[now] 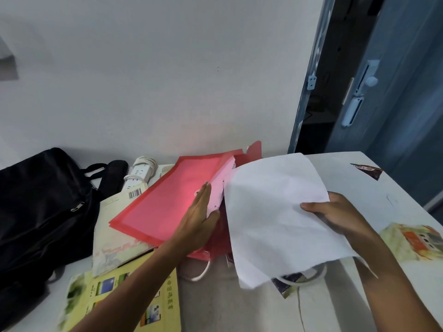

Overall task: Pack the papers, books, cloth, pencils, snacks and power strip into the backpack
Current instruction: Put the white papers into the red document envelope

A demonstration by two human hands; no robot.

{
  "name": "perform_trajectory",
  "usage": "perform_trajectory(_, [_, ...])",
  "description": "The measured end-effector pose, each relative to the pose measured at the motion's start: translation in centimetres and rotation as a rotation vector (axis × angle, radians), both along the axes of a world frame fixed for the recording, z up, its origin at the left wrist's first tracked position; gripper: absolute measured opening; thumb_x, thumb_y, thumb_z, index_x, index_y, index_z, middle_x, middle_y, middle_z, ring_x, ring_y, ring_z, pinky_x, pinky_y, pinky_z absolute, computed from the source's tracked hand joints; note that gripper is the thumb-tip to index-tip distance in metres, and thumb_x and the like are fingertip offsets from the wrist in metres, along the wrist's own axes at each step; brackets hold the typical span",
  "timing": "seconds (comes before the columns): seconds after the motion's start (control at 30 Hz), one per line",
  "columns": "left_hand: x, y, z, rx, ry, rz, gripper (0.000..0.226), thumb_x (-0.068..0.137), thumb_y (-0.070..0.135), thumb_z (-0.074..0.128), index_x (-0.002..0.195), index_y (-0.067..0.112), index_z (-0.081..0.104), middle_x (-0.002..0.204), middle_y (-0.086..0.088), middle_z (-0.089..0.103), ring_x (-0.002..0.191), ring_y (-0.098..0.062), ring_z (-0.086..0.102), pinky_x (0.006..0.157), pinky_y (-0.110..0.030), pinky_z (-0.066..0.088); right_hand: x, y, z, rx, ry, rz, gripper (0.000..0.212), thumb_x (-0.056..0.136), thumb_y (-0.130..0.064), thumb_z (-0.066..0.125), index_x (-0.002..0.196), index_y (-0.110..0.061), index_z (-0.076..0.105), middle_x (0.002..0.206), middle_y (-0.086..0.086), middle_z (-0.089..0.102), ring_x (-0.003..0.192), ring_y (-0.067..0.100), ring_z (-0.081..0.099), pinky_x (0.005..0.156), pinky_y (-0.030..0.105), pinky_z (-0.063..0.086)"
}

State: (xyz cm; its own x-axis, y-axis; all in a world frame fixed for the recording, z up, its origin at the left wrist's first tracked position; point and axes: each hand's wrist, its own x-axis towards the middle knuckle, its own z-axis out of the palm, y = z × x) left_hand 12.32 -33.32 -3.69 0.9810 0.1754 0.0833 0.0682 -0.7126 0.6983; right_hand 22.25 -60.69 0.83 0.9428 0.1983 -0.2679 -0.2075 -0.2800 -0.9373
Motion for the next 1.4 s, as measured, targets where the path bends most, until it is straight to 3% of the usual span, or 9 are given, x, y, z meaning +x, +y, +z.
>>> perform_trajectory(0.13, [0.0,-0.1,0.1,-0.035,0.005,0.004,0.071,0.089,0.035,0.032,0.153,0.018,0.007,0.160,0.007,0.003,0.146,-0.005,0.001,0.114,-0.020,0.002,0.3,0.3,0.7,-0.043,0.026,0.076,0.014,0.082,-0.009,0.070,0.096,-0.011,0.069,0.087,0.000,0.072,0.071,0.015,0.067,0.052,0.019,0.046])
perform_trajectory(0.3, [0.0,-0.3,0.2,-0.039,0.014,-0.015,0.071,0.087,0.035,0.029,0.153,0.019,0.009,0.160,0.008,0.004,0.144,0.000,0.001,0.114,-0.020,0.002,1.3,2.1,0.3,-0.083,0.000,-0.003,0.020,0.081,-0.008,0.070,0.101,-0.009,0.069,0.093,0.004,0.070,0.081,0.022,0.065,0.066,0.027,0.046])
perform_trajectory(0.57, [0.0,-0.3,1.0,0.000,0.059,-0.056,0.076,0.080,0.027,0.028,0.153,0.016,0.010,0.160,0.005,0.005,0.133,0.008,-0.001,0.109,-0.014,-0.003,2.0,5.6,1.2,-0.044,-0.148,-0.096,0.017,0.086,-0.001,0.057,0.078,-0.016,0.062,0.080,-0.002,0.062,0.071,0.010,0.057,0.062,0.023,0.043])
perform_trajectory(0.73, [0.0,0.0,1.1,-0.011,0.073,-0.062,0.075,0.081,0.028,0.027,0.153,0.017,0.011,0.160,0.004,0.007,0.134,0.007,0.003,0.109,-0.014,0.000,2.6,5.3,1.1,0.096,0.011,-0.123,0.012,0.086,-0.002,0.062,0.097,-0.005,0.064,0.087,0.005,0.068,0.070,0.015,0.062,0.054,0.023,0.046])
perform_trajectory(0.87, [-0.1,0.3,1.3,-0.082,0.054,-0.063,0.072,0.082,0.031,0.026,0.152,0.013,0.016,0.159,0.004,0.012,0.137,0.005,0.008,0.107,-0.005,0.003,2.5,4.2,0.8,0.044,0.058,-0.102,0.011,0.086,-0.006,0.065,0.097,-0.004,0.065,0.078,0.002,0.066,0.065,0.014,0.062,0.045,0.017,0.044])
perform_trajectory(1.03, [-0.2,0.6,1.0,-0.155,0.034,-0.047,0.045,0.105,0.021,0.026,0.148,0.008,0.023,0.155,0.001,0.019,0.138,-0.001,0.013,0.100,0.005,0.007,2.5,4.8,0.0,0.071,0.019,-0.114,0.014,0.086,-0.006,0.063,0.099,-0.005,0.067,0.086,0.005,0.071,0.074,0.020,0.068,0.058,0.025,0.048])
perform_trajectory(1.1, [-0.4,0.6,0.8,-0.141,0.011,-0.076,0.051,0.101,0.027,0.019,0.148,0.006,0.023,0.150,0.006,0.018,0.137,0.001,0.013,0.097,0.008,0.007,2.6,5.1,-0.2,0.073,-0.015,-0.108,0.014,0.087,-0.008,0.062,0.100,-0.008,0.067,0.088,0.001,0.071,0.078,0.018,0.067,0.060,0.026,0.048])
perform_trajectory(1.3, [-0.2,0.7,1.7,-0.419,0.058,-0.032,0.072,0.086,0.049,0.014,0.150,0.018,0.022,0.153,0.012,0.020,0.143,-0.003,0.015,0.112,-0.018,0.012,2.2,6.5,-1.1,-0.034,-0.157,-0.116,0.010,0.087,-0.009,0.059,0.082,-0.017,0.062,0.082,-0.005,0.064,0.077,0.014,0.060,0.063,0.022,0.046])
perform_trajectory(1.4, [-0.4,0.7,1.9,-0.407,0.078,-0.026,0.074,0.086,0.057,0.011,0.150,0.021,0.020,0.155,0.012,0.018,0.142,-0.001,0.014,0.111,-0.020,0.010,1.9,7.3,-1.2,-0.123,-0.275,-0.123,0.010,0.086,-0.005,0.056,0.087,-0.008,0.065,0.083,0.001,0.066,0.079,0.021,0.061,0.062,0.021,0.044])
